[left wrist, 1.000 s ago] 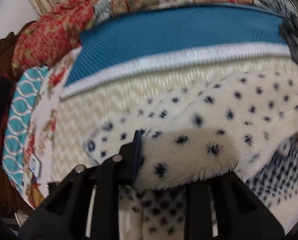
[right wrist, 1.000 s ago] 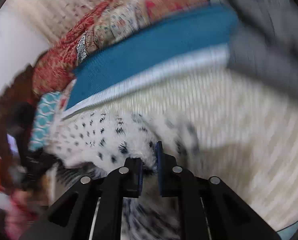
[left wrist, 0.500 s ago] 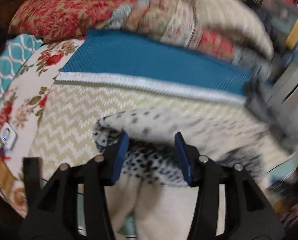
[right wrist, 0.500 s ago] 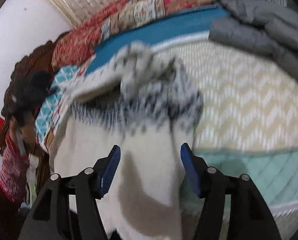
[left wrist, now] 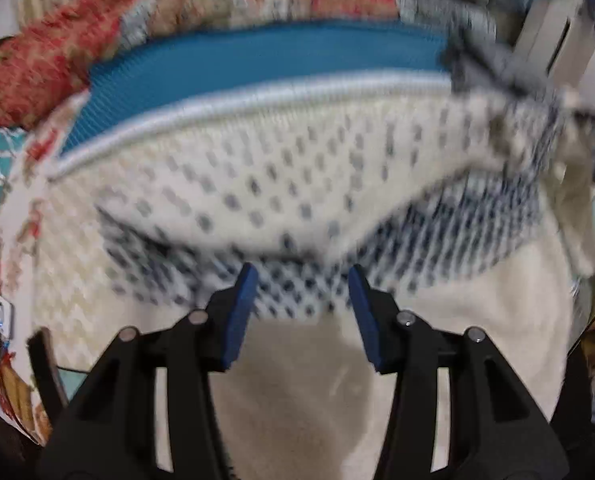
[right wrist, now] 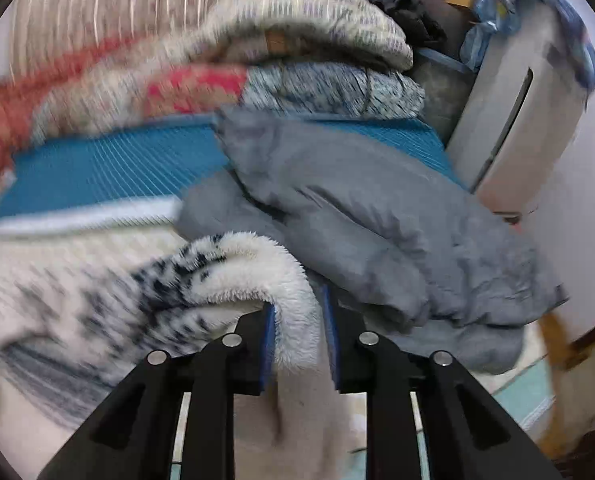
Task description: Fold large clothes
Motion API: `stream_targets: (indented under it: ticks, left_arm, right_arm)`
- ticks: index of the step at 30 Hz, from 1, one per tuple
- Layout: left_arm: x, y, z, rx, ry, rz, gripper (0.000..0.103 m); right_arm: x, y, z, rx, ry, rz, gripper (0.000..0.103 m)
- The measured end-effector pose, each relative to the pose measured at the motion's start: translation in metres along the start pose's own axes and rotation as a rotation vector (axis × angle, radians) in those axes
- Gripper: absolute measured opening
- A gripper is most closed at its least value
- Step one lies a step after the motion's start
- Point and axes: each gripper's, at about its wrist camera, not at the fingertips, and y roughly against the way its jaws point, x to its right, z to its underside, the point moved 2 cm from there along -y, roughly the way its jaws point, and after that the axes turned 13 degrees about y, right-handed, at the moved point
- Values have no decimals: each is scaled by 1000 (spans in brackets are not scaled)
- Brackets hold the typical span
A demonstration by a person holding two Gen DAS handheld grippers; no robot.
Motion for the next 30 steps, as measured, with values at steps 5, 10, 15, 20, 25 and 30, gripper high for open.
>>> stream_targets:
  ticks: [5,10,15,20,25,30]
  left_arm:
    - [-1,-43,11,-134,-69,-28,46]
    - [-10,-58,-29,-122,-22,11,43]
    - [-17,-65,-95,-58,102,47,43]
    - [-35,-77,-162,-6,282,69,43]
    - [-59,-46,-194,17,451,187,43]
    - [-71,18,-178,62,431,258,49]
  right_arm:
    - [16,16,19,53,-95,-119,57]
    - [63,30,51,9,-128,-22,54]
    - [45,65,64,116,-208,-344,55]
    - [-105,-12,33,-162,72,-701,55]
    - [-194,-138,-48,-242,154,-641,59]
    - [-167,-172,-114,-141,-72,-429,59]
